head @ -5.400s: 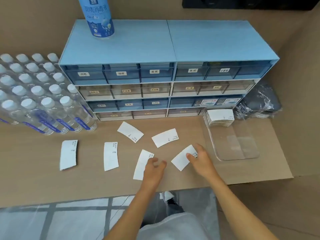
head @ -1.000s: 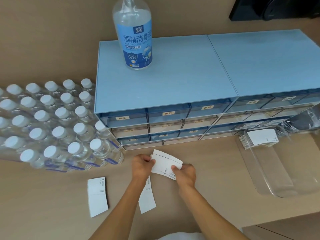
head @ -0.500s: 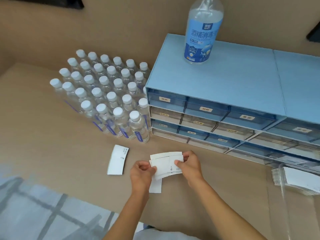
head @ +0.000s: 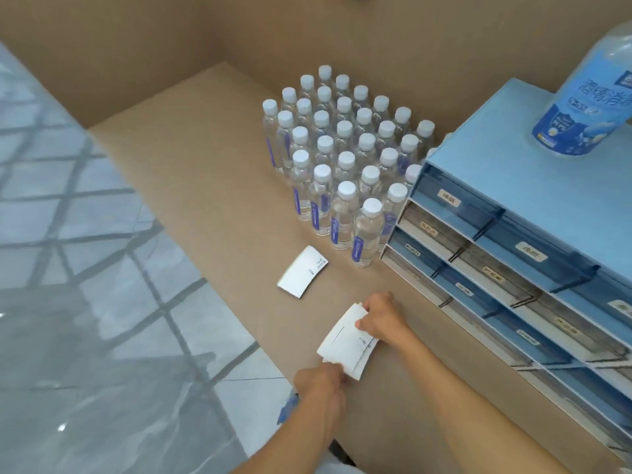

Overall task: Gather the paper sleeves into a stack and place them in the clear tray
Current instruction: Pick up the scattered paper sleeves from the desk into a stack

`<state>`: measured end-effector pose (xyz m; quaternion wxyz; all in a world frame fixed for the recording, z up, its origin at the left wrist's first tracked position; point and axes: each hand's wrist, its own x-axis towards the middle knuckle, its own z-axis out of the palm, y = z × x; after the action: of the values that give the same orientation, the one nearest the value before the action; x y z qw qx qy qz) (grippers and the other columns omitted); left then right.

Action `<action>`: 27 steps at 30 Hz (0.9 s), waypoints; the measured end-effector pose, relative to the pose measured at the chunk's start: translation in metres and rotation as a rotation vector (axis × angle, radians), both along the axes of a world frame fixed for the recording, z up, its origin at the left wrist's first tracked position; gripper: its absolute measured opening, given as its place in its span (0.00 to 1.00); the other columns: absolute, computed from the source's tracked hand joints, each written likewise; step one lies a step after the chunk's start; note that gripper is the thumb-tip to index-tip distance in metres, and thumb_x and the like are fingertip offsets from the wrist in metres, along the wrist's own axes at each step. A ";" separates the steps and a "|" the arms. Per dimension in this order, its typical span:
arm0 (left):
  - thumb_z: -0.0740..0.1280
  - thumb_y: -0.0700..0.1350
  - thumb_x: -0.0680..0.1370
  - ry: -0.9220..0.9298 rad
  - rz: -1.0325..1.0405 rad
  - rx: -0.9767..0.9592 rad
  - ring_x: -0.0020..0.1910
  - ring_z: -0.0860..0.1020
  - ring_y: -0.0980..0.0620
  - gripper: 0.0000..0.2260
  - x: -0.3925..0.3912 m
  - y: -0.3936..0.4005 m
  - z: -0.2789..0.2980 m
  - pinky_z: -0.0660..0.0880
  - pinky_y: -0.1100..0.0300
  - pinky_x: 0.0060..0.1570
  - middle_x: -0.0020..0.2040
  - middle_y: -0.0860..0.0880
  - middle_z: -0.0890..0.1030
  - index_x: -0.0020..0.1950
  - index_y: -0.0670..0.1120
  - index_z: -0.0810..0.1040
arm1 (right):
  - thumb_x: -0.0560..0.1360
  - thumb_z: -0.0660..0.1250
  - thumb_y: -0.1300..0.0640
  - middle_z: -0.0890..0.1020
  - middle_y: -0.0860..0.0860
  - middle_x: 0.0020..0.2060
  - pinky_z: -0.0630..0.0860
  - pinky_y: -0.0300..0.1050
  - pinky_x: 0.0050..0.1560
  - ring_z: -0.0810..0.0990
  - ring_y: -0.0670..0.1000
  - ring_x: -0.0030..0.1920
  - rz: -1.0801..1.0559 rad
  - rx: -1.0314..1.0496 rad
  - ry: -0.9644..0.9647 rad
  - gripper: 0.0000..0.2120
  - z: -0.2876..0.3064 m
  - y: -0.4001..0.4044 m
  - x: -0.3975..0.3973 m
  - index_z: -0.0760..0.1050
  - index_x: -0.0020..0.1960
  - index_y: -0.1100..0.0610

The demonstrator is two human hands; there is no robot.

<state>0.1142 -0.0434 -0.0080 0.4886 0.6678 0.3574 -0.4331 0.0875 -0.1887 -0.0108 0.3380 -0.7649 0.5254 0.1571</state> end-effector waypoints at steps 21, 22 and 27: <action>0.72 0.31 0.72 -0.090 -0.201 -0.131 0.35 0.78 0.47 0.05 0.005 -0.020 -0.001 0.73 0.61 0.29 0.37 0.44 0.81 0.43 0.39 0.78 | 0.71 0.71 0.69 0.82 0.50 0.39 0.74 0.31 0.29 0.79 0.44 0.35 -0.468 0.295 -0.485 0.11 0.000 -0.005 -0.058 0.77 0.41 0.53; 0.72 0.31 0.72 -0.101 -0.258 -0.155 0.31 0.78 0.49 0.05 0.007 -0.022 0.001 0.73 0.62 0.26 0.35 0.45 0.81 0.42 0.39 0.79 | 0.71 0.72 0.69 0.82 0.51 0.39 0.74 0.30 0.29 0.80 0.45 0.35 -0.529 0.304 -0.527 0.11 0.003 -0.005 -0.068 0.78 0.41 0.54; 0.71 0.32 0.72 -0.177 -0.625 -0.320 0.29 0.83 0.53 0.04 -0.005 -0.036 0.006 0.77 0.63 0.28 0.34 0.46 0.86 0.42 0.40 0.79 | 0.73 0.73 0.62 0.87 0.53 0.44 0.78 0.35 0.37 0.85 0.50 0.43 -0.757 0.240 -0.656 0.06 0.010 0.012 -0.129 0.81 0.49 0.59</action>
<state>0.1091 -0.0793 -0.0016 0.4601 0.6946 0.0201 -0.5527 -0.0415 -0.1770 -0.0006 0.6036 -0.4858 0.6101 -0.1655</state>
